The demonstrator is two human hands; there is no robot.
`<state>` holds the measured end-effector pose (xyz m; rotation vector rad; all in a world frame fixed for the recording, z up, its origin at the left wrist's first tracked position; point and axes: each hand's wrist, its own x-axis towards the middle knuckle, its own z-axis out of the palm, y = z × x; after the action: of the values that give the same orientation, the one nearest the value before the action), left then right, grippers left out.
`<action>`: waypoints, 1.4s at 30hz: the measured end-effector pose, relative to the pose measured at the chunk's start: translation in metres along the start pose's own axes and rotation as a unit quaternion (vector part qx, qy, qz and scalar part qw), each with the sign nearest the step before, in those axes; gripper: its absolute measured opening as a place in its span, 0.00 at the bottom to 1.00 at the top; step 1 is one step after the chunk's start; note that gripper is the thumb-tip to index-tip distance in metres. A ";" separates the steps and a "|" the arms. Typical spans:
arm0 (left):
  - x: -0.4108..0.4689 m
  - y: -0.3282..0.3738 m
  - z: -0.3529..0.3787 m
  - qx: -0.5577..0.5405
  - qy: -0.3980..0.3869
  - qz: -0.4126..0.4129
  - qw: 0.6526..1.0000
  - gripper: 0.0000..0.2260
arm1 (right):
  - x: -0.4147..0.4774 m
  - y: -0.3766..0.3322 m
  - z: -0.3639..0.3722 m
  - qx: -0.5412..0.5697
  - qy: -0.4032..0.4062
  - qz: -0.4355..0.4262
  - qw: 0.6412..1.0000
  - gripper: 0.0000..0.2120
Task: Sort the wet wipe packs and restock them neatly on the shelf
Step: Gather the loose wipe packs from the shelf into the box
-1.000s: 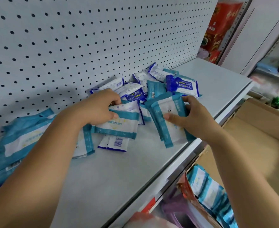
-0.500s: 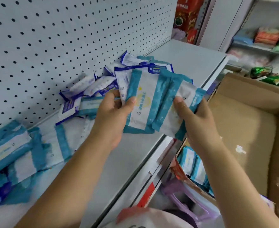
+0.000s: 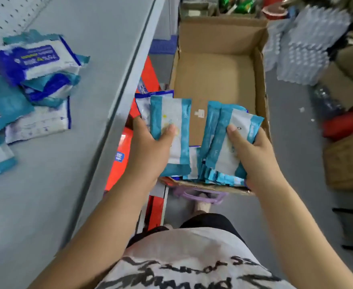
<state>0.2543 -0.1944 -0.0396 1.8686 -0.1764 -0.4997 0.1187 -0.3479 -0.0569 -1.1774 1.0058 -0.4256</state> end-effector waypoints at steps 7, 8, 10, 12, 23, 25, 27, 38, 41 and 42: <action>0.055 -0.078 0.086 0.129 -0.051 -0.094 0.986 0.22 | 0.066 0.082 -0.102 -0.052 0.138 0.121 0.982 0.24; 0.060 -0.089 0.096 0.143 -0.059 -0.105 0.982 0.22 | 0.073 0.093 -0.111 -0.054 0.148 0.137 0.978 0.23; 0.070 -0.110 0.116 0.181 -0.067 -0.121 0.974 0.21 | 0.085 0.108 -0.123 -0.071 0.156 0.159 0.972 0.23; 0.078 -0.126 0.132 0.218 -0.079 -0.146 0.962 0.20 | 0.097 0.121 -0.129 -0.097 0.159 0.172 0.967 0.23; 0.093 -0.172 0.178 0.431 -0.136 -0.154 0.879 0.27 | 0.158 0.162 -0.124 -0.339 0.078 0.126 0.929 0.33; 0.092 -0.174 0.173 0.463 -0.127 -0.134 0.867 0.30 | 0.163 0.165 -0.125 -0.448 0.083 0.103 0.884 0.36; 0.092 -0.175 0.166 0.480 -0.129 -0.108 0.861 0.34 | 0.165 0.164 -0.128 -0.495 0.094 0.073 0.861 0.38; 0.061 -0.120 0.121 0.443 -0.062 0.089 0.890 0.26 | 0.146 0.103 -0.094 -0.514 -0.075 -0.120 0.846 0.29; 0.040 -0.090 0.094 0.410 -0.011 0.163 0.897 0.24 | 0.130 0.076 -0.060 -0.490 -0.142 -0.206 0.835 0.21; 0.032 -0.078 0.083 0.400 0.011 0.188 0.897 0.24 | 0.123 0.067 -0.047 -0.477 -0.157 -0.230 0.834 0.19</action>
<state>0.2384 -0.2499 -0.1425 2.5507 -0.8116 -0.1250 0.1295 -0.4402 -0.1716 -2.3387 0.6110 -0.0553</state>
